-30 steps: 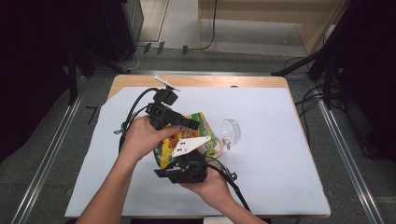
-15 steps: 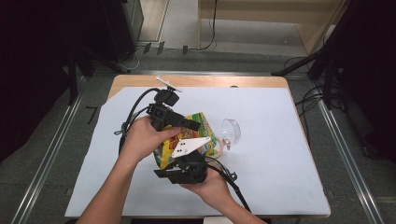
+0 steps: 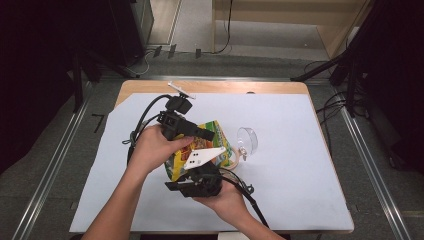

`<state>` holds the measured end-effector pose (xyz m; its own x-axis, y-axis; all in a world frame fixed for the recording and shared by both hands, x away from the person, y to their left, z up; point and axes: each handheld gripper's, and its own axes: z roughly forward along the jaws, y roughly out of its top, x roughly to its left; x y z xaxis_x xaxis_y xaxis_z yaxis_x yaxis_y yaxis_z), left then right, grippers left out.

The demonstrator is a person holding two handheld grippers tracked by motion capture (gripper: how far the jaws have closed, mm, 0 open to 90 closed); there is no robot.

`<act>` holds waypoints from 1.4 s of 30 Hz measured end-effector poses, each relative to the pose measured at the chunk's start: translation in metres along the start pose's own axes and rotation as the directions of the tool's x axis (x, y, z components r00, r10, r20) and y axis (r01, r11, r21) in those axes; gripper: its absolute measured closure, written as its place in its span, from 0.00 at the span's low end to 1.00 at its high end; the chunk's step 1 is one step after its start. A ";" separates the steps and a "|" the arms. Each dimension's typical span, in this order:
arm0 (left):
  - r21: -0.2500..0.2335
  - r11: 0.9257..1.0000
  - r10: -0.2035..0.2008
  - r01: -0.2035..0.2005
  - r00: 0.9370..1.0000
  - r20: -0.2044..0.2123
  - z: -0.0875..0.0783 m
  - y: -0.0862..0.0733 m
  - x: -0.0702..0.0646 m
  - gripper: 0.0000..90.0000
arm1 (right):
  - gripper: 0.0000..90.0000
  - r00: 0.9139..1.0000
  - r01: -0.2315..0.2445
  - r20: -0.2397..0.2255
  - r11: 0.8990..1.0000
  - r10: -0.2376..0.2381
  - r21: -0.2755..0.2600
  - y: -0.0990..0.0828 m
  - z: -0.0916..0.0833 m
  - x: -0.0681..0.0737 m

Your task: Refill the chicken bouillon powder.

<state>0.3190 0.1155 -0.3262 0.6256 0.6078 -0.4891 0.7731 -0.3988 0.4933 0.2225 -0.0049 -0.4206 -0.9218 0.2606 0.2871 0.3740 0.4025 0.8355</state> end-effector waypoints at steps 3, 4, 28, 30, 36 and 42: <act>0.002 1.000 0.003 -0.003 1.000 -0.004 0.000 0.000 -0.001 0.73 | 0.80 1.000 -0.004 0.001 1.000 0.004 0.001 0.000 0.000 0.000; 0.001 1.000 0.003 -0.003 1.000 -0.006 0.000 0.000 -0.001 0.73 | 0.78 1.000 -0.004 0.003 1.000 0.004 -0.005 -0.001 0.000 0.001; 0.034 0.999 0.023 -0.022 1.000 -0.020 0.010 0.003 -0.005 0.76 | 0.71 0.999 -0.031 0.013 0.999 0.032 -0.018 -0.008 -0.005 -0.001; 0.032 0.999 0.020 -0.019 1.000 -0.015 0.011 0.004 -0.004 0.76 | 0.71 0.999 -0.032 0.013 0.999 0.033 -0.019 -0.008 -0.006 -0.002; 0.032 0.999 0.005 -0.004 1.000 -0.002 0.011 0.004 -0.001 0.74 | 0.72 0.999 -0.047 0.014 0.999 0.047 -0.019 -0.006 -0.008 -0.002; 0.022 1.000 0.001 -0.001 1.000 -0.005 0.007 0.005 -0.001 0.74 | 0.72 0.998 -0.063 0.008 0.998 0.064 -0.029 -0.002 -0.006 -0.001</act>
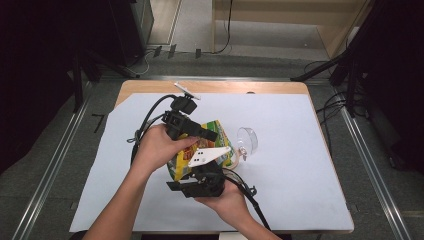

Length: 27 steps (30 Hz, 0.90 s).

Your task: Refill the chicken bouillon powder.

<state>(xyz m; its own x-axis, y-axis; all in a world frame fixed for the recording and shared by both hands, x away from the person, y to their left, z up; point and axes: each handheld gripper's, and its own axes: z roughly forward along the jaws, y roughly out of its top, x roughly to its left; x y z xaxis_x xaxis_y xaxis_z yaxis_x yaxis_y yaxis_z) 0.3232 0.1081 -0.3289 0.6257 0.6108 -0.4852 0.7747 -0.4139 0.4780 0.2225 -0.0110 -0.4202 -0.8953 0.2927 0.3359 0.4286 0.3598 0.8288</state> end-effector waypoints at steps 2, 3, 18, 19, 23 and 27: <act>0.001 1.000 -0.001 0.001 1.000 -0.001 -0.001 0.000 0.000 0.74 | 0.72 1.000 -0.002 -0.004 1.000 0.002 0.001 0.001 0.001 0.001; -0.004 1.000 -0.003 0.003 1.000 0.000 -0.002 0.000 0.000 0.74 | 0.72 1.000 -0.001 -0.004 1.000 0.001 0.001 0.002 0.001 0.001; -0.014 1.000 -0.002 0.002 1.000 0.005 -0.004 0.000 0.000 0.73 | 0.72 1.000 0.018 0.002 1.000 -0.018 0.007 0.001 0.001 -0.001; -0.013 1.000 0.000 0.000 1.000 0.004 -0.004 0.000 0.000 0.73 | 0.72 1.000 0.017 -0.001 1.000 -0.017 0.009 0.001 0.001 -0.001; -0.016 1.000 0.026 -0.026 1.000 -0.013 -0.004 0.000 -0.002 0.79 | 0.72 1.000 0.015 -0.004 1.000 -0.015 0.014 0.000 0.003 -0.001; -0.024 0.999 0.036 -0.036 0.999 -0.022 -0.005 -0.001 -0.003 0.83 | 0.74 1.000 0.025 -0.005 1.000 -0.025 0.008 0.000 0.001 -0.001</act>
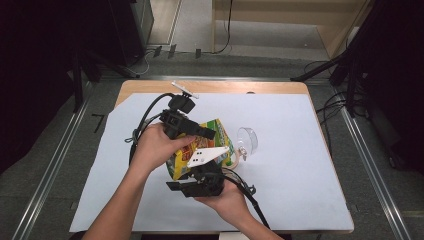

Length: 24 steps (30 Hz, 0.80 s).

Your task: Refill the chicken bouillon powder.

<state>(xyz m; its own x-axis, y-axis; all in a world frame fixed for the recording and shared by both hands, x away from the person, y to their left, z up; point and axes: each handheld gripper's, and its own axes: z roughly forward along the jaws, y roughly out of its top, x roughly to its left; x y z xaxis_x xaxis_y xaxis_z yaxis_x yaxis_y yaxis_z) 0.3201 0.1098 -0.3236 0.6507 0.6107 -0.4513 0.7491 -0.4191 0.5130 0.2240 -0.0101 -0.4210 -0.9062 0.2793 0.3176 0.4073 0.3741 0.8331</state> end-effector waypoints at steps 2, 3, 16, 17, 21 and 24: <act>0.006 1.000 0.002 -0.002 1.000 -0.007 0.000 0.000 0.000 0.84 | 0.75 1.000 0.006 0.005 1.000 -0.006 0.003 0.001 -0.001 0.001; 0.005 1.000 -0.002 0.002 1.000 -0.007 0.001 0.000 0.000 0.84 | 0.75 1.000 0.003 0.006 1.000 -0.003 0.005 0.001 -0.001 0.001; -0.018 0.999 -0.036 0.036 0.999 0.020 -0.001 0.003 0.002 0.76 | 0.78 1.000 -0.024 0.001 1.000 0.024 -0.003 0.005 -0.003 0.001; -0.019 0.999 -0.036 0.037 0.999 0.020 -0.001 0.003 0.002 0.76 | 0.78 1.000 -0.026 0.003 1.000 0.026 -0.005 0.006 -0.003 0.001; -0.022 0.999 -0.032 0.032 0.999 0.017 -0.002 0.003 0.000 0.75 | 0.79 1.000 -0.019 0.002 1.000 0.019 -0.006 0.006 -0.002 0.002; -0.022 0.999 -0.030 0.031 0.999 0.016 -0.002 0.002 -0.001 0.75 | 0.79 1.000 -0.017 0.002 1.000 0.017 -0.003 0.006 -0.002 0.004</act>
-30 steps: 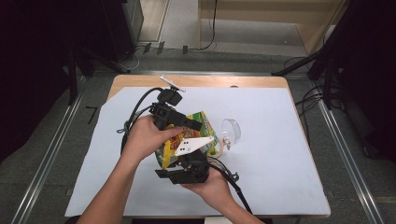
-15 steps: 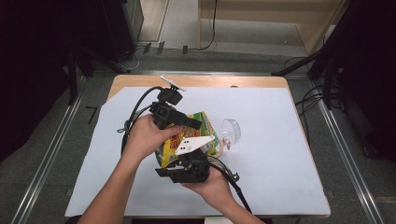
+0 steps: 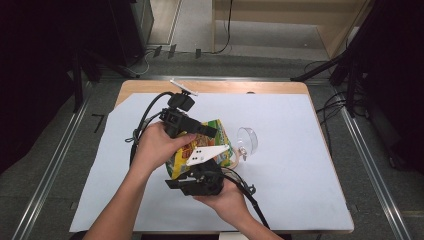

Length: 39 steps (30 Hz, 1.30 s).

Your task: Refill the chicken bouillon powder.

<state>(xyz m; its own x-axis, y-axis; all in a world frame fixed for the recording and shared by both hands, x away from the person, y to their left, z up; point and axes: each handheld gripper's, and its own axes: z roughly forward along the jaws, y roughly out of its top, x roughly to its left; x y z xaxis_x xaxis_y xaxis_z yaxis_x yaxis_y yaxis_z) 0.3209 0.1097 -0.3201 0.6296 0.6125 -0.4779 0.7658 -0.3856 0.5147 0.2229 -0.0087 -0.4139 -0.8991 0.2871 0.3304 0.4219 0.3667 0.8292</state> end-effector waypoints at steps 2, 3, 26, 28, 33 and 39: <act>0.000 1.000 0.001 -0.001 1.000 -0.001 0.000 0.000 0.000 0.75 | 0.79 1.000 0.001 0.000 1.000 -0.001 0.000 0.000 0.000 0.000; 0.000 1.000 0.000 0.000 1.000 -0.001 0.000 0.000 0.000 0.75 | 0.79 1.000 0.001 0.000 1.000 -0.001 0.000 0.000 0.000 0.000; 0.004 1.000 0.005 -0.005 1.000 0.001 0.002 0.000 0.001 0.77 | 0.80 1.000 0.029 0.009 1.000 -0.029 0.001 -0.002 0.002 0.002; 0.004 1.000 0.009 -0.009 1.000 -0.001 0.002 0.000 0.001 0.78 | 0.81 1.000 0.029 0.010 1.000 -0.029 0.001 -0.002 0.002 0.001; 0.008 1.000 0.008 -0.008 1.000 0.000 0.003 0.002 0.001 0.82 | 0.85 1.000 0.023 0.012 1.000 -0.023 -0.003 -0.002 0.001 -0.001; 0.008 1.000 0.004 -0.004 1.000 0.007 0.003 0.001 0.002 0.81 | 0.85 1.000 0.021 0.011 1.000 -0.021 -0.005 -0.003 0.001 -0.002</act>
<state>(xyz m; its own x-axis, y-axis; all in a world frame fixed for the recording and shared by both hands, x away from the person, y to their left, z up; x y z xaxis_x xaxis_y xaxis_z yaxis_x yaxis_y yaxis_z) 0.3238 0.1081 -0.3227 0.6335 0.6059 -0.4813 0.7645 -0.3937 0.5105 0.2235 -0.0091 -0.4171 -0.9066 0.2889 0.3078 0.4020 0.3685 0.8382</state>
